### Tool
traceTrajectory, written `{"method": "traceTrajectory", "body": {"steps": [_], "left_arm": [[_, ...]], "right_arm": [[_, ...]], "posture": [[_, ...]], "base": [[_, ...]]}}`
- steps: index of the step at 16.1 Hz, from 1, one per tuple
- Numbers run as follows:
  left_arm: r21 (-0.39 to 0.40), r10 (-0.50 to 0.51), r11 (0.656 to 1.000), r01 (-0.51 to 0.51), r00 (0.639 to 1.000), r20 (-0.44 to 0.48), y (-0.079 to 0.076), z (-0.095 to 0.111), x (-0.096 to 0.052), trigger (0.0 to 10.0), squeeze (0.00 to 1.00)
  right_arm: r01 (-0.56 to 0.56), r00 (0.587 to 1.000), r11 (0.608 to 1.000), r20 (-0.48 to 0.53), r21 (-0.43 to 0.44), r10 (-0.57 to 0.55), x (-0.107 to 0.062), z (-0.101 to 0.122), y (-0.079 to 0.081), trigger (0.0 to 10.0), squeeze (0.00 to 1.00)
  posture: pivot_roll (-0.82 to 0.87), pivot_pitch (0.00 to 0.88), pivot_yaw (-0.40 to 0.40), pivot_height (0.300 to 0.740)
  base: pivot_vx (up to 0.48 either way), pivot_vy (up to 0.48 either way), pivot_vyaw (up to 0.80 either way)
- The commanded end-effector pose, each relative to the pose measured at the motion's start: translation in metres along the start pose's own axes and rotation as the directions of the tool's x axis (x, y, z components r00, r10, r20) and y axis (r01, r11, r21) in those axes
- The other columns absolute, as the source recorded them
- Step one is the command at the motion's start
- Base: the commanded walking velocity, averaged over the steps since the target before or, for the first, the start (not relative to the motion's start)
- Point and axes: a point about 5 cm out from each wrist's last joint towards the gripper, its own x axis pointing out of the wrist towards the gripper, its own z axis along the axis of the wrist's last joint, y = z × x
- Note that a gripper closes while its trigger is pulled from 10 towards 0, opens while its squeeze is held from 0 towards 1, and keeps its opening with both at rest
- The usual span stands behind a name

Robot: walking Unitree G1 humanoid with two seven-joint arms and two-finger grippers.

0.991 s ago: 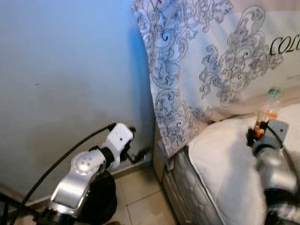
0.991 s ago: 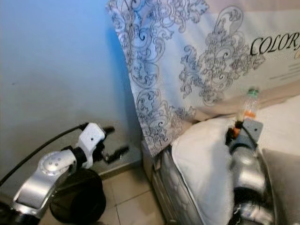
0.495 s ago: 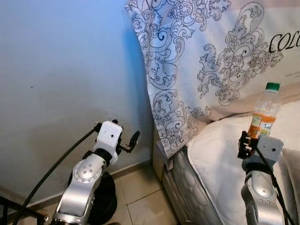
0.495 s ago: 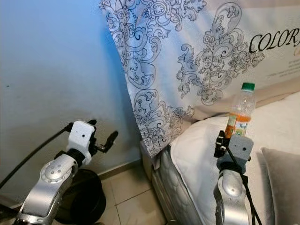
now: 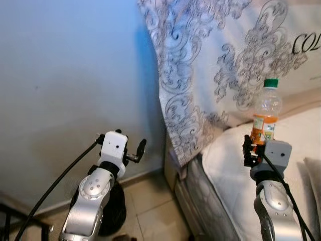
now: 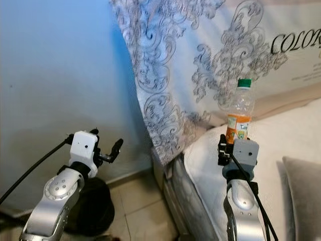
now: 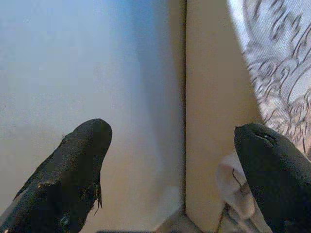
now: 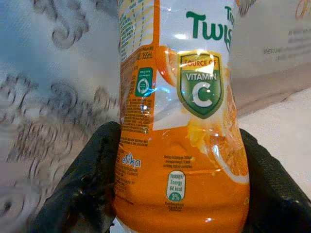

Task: Clean up the room

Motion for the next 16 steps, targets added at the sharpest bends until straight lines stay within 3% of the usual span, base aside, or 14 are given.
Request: {"method": "traceTrajectory", "body": {"steps": [1,5,6,7,11,14,16], "left_arm": [[0.008,0.021,1.0,-0.021,1.0,-0.002,0.002,-0.001,-0.002,10.0,0.0],[0.011,0.026,1.0,-0.026,1.0,-0.007,0.002,-0.001,-0.003,10.0,0.0],[0.022,0.03,0.999,-0.03,0.999,-0.009,0.002,-0.001,-0.002,10.0,0.0],[0.022,0.03,0.999,-0.03,0.999,-0.009,0.002,-0.001,-0.002,10.0,0.0],[0.028,0.043,0.999,-0.042,0.999,-0.018,0.004,0.0,0.0,10.0,0.0],[0.037,0.054,0.998,-0.053,0.998,-0.037,0.006,-0.003,0.001,10.0,0.0],[0.042,0.068,0.997,-0.067,0.997,-0.037,0.006,-0.003,0.003,10.0,0.0]], "right_arm": [[-0.004,1.0,1.0,-0.015,-0.006,0.004,-0.003,-0.001,0.0,10.0,0.0],[-0.019,0.998,1.0,-0.06,-0.023,0.018,-0.005,-0.003,0.0,10.0,0.0],[-0.105,0.988,0.992,-0.117,-0.065,0.097,-0.006,-0.01,0.006,10.0,0.0],[-0.105,0.988,0.992,-0.117,-0.065,0.097,-0.006,-0.01,0.006,10.0,0.0],[-0.17,0.967,0.984,-0.201,-0.057,0.155,-0.004,-0.016,0.007,10.0,0.0],[-0.275,0.922,0.959,-0.3,-0.068,0.244,-0.006,-0.026,0.014,10.0,0.0],[-0.262,0.92,0.963,-0.317,-0.059,0.231,-0.003,-0.028,0.016,10.0,0.0]], "posture": [[-0.03,0.0,0.019,0.74],[-0.03,0.0,0.023,0.74],[-0.03,0.0,0.026,0.74],[-0.03,0.0,0.026,0.74],[-0.02,0.0,0.028,0.74],[-0.02,0.0,0.024,0.74],[-0.01,0.0,0.025,0.74]], "base": [[-0.289,0.0,0.0],[-0.27,0.0,0.0],[0.0,0.0,0.0],[0.0,0.0,0.0],[0.0,0.0,0.8],[0.0,0.0,0.8],[0.0,0.0,0.76]]}}
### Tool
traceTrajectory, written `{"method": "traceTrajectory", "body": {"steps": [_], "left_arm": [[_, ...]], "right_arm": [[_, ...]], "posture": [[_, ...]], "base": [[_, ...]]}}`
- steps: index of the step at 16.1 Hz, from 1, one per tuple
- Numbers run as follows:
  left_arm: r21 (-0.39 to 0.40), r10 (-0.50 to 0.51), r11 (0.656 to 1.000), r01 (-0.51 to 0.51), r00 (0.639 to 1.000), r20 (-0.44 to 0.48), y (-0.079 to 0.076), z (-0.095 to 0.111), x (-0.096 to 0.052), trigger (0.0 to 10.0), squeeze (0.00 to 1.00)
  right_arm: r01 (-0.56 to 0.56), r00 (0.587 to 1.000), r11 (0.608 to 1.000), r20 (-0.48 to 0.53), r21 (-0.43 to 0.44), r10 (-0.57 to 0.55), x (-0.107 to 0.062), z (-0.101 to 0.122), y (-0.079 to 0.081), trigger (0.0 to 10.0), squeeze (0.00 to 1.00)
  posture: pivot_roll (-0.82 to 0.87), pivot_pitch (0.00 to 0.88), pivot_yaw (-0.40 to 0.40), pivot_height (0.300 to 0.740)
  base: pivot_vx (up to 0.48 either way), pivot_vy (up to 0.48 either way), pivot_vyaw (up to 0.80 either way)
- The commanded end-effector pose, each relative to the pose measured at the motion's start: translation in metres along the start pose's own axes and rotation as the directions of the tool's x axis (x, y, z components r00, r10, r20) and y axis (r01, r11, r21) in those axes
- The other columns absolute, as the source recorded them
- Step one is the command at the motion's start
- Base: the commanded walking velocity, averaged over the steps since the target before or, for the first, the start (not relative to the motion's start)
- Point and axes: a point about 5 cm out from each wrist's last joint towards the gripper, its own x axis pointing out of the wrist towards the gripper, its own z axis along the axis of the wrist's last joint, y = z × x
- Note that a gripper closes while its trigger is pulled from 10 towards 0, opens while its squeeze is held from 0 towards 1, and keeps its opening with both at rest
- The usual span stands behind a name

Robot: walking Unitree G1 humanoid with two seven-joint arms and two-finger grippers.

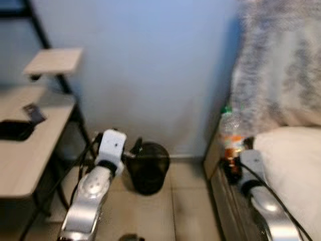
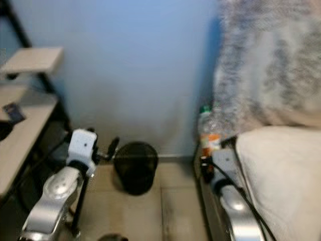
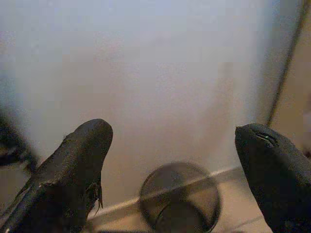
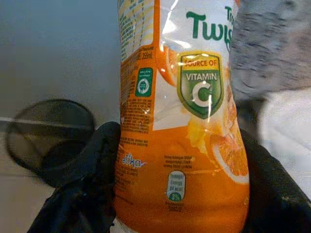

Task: Clean up the room

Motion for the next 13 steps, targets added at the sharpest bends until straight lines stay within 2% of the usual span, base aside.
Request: {"method": "traceTrajectory", "body": {"steps": [1,3,4,6,7,13], "left_arm": [[-0.002,0.011,1.0,-0.011,1.0,0.01,-0.002,0.004,0.002,10.0,0.0],[-0.019,0.003,1.0,-0.003,1.0,0.007,-0.002,0.004,0.004,10.0,0.0],[-0.018,-0.002,1.0,0.002,1.0,0.007,-0.002,0.005,0.005,10.0,0.0],[-0.024,-0.007,1.0,0.007,1.0,0.013,-0.002,0.007,0.007,10.0,0.0],[-0.025,-0.009,1.0,0.01,1.0,0.013,-0.003,0.007,0.008,10.0,0.0],[-0.032,-0.004,0.999,0.004,1.0,0.007,-0.001,0.005,0.009,10.0,0.0]], "right_arm": [[0.061,0.998,0.998,-0.005,0.013,-0.061,0.003,0.003,-0.008,10.0,0.0],[0.127,0.992,0.992,-0.002,0.022,-0.127,0.005,0.006,-0.01,10.0,0.0],[0.145,0.989,0.988,-0.003,0.055,-0.145,0.006,0.007,-0.009,10.0,0.0],[0.097,0.995,0.995,0.021,-0.004,-0.097,0.008,0.012,0.0,10.0,0.0],[0.103,0.994,0.995,0.024,-0.004,-0.103,0.008,0.013,-0.001,10.0,0.0],[0.132,0.991,0.991,0.026,-0.006,-0.132,0.01,0.015,-0.006,10.0,0.0]], "posture": [[-0.01,0.0,0.028,0.74],[-0.01,0.0,0.038,0.74],[-0.01,0.0,0.04,0.74],[-0.02,0.0,0.042,0.74],[-0.02,0.0,0.037,0.74],[-0.02,0.0,0.028,0.74]], "base": [[0.0,0.0,0.69],[0.0,0.0,0.57],[0.0,0.0,0.0],[0.0,0.0,0.0],[0.0,0.0,0.0],[0.272,0.0,0.0]]}}
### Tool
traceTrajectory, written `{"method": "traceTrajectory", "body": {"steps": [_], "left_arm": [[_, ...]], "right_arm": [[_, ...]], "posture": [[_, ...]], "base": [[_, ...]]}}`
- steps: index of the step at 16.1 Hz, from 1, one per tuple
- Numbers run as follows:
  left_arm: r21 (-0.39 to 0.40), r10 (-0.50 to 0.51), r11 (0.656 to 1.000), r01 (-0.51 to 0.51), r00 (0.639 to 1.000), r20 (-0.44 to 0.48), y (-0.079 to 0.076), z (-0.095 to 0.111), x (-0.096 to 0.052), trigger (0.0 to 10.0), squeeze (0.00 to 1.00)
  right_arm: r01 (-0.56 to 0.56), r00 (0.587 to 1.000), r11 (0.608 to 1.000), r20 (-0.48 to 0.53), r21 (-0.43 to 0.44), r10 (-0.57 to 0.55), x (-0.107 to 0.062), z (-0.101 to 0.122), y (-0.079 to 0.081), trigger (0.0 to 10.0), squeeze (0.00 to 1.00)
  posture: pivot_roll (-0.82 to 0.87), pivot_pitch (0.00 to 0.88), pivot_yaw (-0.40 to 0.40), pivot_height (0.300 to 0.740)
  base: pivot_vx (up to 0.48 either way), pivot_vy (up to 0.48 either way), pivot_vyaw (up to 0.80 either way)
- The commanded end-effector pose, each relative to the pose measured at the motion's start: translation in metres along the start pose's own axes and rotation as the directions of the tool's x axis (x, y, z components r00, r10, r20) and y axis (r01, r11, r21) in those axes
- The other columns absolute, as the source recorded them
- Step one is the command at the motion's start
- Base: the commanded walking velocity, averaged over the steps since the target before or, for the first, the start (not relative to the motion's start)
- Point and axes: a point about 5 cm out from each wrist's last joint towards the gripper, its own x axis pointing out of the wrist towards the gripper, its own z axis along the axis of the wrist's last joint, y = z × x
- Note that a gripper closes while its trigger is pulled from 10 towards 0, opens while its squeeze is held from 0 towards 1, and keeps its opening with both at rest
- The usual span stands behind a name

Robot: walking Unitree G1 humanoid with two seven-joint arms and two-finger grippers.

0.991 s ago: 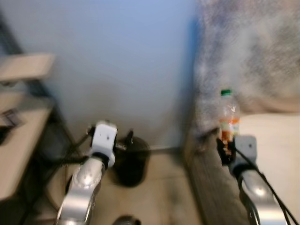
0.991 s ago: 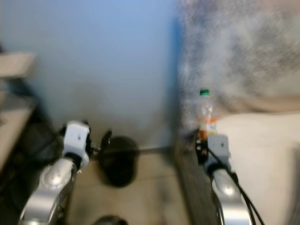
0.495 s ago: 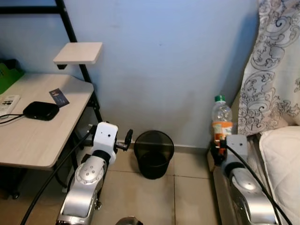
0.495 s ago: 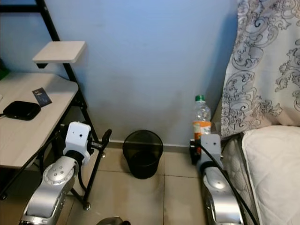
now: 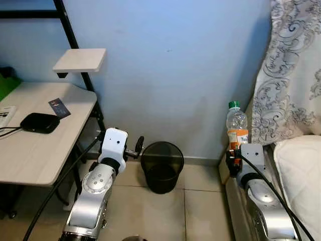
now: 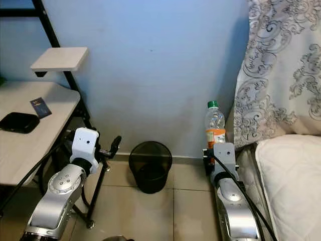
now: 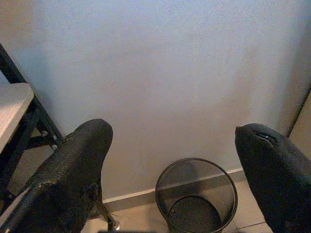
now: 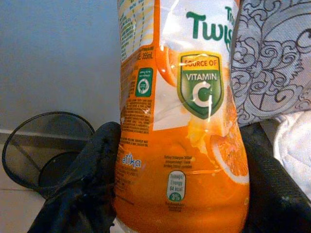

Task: Clean up the room

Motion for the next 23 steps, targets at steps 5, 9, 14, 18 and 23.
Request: {"method": "traceTrajectory", "body": {"steps": [5,9,14,18,23], "left_arm": [[-0.011,0.0,1.0,0.0,1.0,-0.002,0.0019,0.0003,0.0015,10.0,0.0],[-0.012,-0.003,1.0,0.003,1.0,-0.002,0.0018,0.0003,0.0019,10.0,0.0],[-0.011,-0.007,1.0,0.007,1.0,-0.003,0.0018,-0.0002,0.001,10.0,0.0],[-0.013,-0.01,1.0,0.01,1.0,-0.005,0.0017,-0.0008,0.0006,10.0,0.0],[-0.013,-0.013,1.0,0.013,1.0,-0.007,0.0023,-0.001,0.0,10.0,0.0]], "right_arm": [[0.009,1.0,1.0,0.012,0.006,-0.009,0.0051,0.0077,-0.0022,10.0,0.0],[0.03,1.0,1.0,0.0,-0.007,-0.03,0.0062,0.0059,-0.0049,10.0,0.0],[0.016,1.0,1.0,0.002,-0.018,-0.016,0.0061,0.0058,-0.0024,10.0,0.0],[0.011,1.0,1.0,0.001,-0.029,-0.011,0.0066,0.0056,-0.0014,10.0,0.0],[0.003,1.0,0.999,-0.006,-0.038,-0.003,0.0067,0.0048,-0.0003,10.0,0.0]], "posture": [[-0.02,0.0,0.024,0.74],[-0.02,0.0,0.024,0.74],[-0.02,0.0,0.023,0.74],[-0.02,0.0,0.025,0.74],[-0.02,0.0,0.026,0.74]], "base": [[0.318,0.0,-0.25],[0.337,0.0,0.0],[0.337,0.0,0.0],[0.336,0.0,0.0],[0.337,0.0,0.0]]}}
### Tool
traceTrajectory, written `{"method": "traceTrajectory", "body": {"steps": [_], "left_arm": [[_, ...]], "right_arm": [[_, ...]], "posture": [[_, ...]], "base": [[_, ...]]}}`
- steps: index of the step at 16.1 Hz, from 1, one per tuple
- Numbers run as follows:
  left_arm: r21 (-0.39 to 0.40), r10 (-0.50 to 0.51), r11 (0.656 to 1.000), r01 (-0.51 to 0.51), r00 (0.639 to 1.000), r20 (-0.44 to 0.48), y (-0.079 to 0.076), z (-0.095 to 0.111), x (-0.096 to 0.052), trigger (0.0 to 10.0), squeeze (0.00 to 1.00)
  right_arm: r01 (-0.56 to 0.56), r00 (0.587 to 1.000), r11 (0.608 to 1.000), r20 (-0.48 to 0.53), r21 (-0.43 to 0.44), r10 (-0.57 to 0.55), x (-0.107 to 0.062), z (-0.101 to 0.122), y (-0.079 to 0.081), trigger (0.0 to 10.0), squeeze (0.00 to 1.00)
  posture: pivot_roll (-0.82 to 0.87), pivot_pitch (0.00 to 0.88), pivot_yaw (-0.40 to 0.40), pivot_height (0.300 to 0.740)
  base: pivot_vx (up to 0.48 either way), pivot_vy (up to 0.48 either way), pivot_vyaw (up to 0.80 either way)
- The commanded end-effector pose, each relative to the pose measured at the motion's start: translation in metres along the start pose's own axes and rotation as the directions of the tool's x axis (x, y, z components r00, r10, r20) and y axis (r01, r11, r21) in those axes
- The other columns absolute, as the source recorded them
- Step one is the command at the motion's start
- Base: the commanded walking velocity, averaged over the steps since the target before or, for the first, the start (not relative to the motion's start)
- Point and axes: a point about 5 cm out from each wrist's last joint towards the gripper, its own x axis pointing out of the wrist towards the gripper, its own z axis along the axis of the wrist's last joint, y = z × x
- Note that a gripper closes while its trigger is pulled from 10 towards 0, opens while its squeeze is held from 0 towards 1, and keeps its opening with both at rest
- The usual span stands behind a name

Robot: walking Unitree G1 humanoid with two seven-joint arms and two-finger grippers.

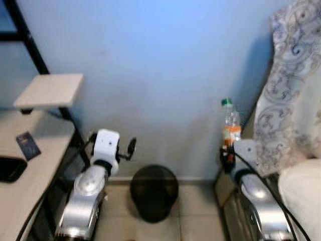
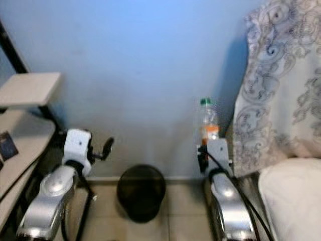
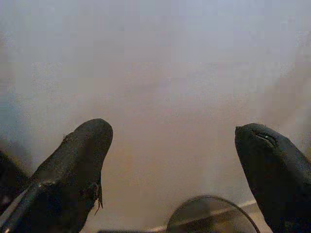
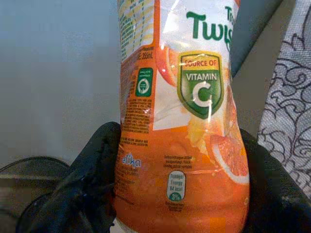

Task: Clean up the room

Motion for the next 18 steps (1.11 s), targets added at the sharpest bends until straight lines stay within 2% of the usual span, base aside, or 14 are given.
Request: {"method": "traceTrajectory", "body": {"steps": [1,2,4,6,7,8,11,13,14,15,18], "left_arm": [[-0.002,-0.028,1.0,0.028,0.999,0.017,-0.008,0.005,0.002,10.0,0.0],[-0.001,-0.031,1.0,0.031,0.999,0.016,-0.008,0.005,0.002,10.0,0.0],[0.001,-0.037,0.999,0.037,0.999,0.013,-0.009,0.005,0.002,10.0,0.0],[0.001,-0.045,0.999,0.045,0.999,0.005,-0.009,0.004,0.002,10.0,0.0],[0.011,-0.062,0.998,0.062,0.998,-0.015,-0.011,0.001,0.001,10.0,0.0],[0.018,-0.069,0.997,0.07,0.997,-0.02,-0.012,0.0,0.001,10.0,0.0],[0.073,-0.126,0.989,0.131,0.99,-0.068,-0.013,-0.005,0.002,10.0,0.0],[0.158,-0.228,0.955,0.249,0.964,-0.14,-0.006,-0.012,-0.001,10.0,0.0],[0.191,-0.258,0.937,0.294,0.947,-0.19,-0.001,-0.017,-0.002,10.0,0.0],[0.274,-0.294,0.89,0.365,0.918,-0.267,0.01,-0.023,-0.006,10.0,0.0],[0.342,-0.381,0.804,0.487,0.863,-0.333,0.017,-0.026,-0.014,10.0,0.0]], "right_arm": [[0.006,1.0,0.998,-0.026,-0.058,-0.007,0.001,-0.003,-0.008,10.0,0.0],[-0.038,0.998,0.991,-0.056,-0.128,0.031,0.001,-0.007,-0.006,10.0,0.0],[-0.077,0.994,0.983,-0.093,-0.164,0.063,0.002,-0.013,-0.004,10.0,0.0],[-0.145,0.978,0.971,-0.174,-0.191,0.112,0.002,-0.023,-0.003,10.0,0.0],[-0.251,0.953,0.926,-0.238,-0.282,0.186,0.003,-0.032,0.0,10.0,0.0],[-0.276,0.947,0.916,-0.243,-0.292,0.208,0.004,-0.032,0.001,10.0,0.0],[-0.416,0.896,0.849,-0.306,-0.325,0.322,0.013,-0.038,0.013,10.0,0.0],[-0.51,0.851,0.777,-0.351,-0.368,0.392,0.023,-0.043,0.029,10.0,0.0],[-0.524,0.842,0.764,-0.362,-0.376,0.399,0.028,-0.044,0.034,10.0,0.0],[-0.535,0.833,0.764,-0.372,-0.359,0.409,0.034,-0.043,0.044,10.0,0.0],[-0.548,0.822,0.765,-0.388,-0.338,0.417,0.041,-0.046,0.059,10.0,0.0]], "posture": [[-0.02,0.0,0.028,0.74],[-0.02,0.0,0.028,0.74],[-0.01,0.0,0.028,0.74],[-0.01,0.0,0.029,0.74],[-0.02,0.0,0.03,0.74],[-0.02,0.0,0.03,0.74],[-0.02,0.0,0.038,0.74],[0.0,0.0,0.031,0.74],[0.01,0.0,0.027,0.74],[0.01,0.0,0.023,0.74],[0.02,0.0,0.017,0.74]], "base": [[0.337,0.0,0.0],[0.334,0.0,0.6],[0.332,0.0,0.7],[0.328,0.0,0.0],[0.3,0.0,0.0],[0.277,0.0,0.0],[0.082,0.0,0.0],[0.0,0.0,0.0],[0.0,0.0,0.0],[0.0,0.0,0.0],[0.0,0.0,0.0]]}}
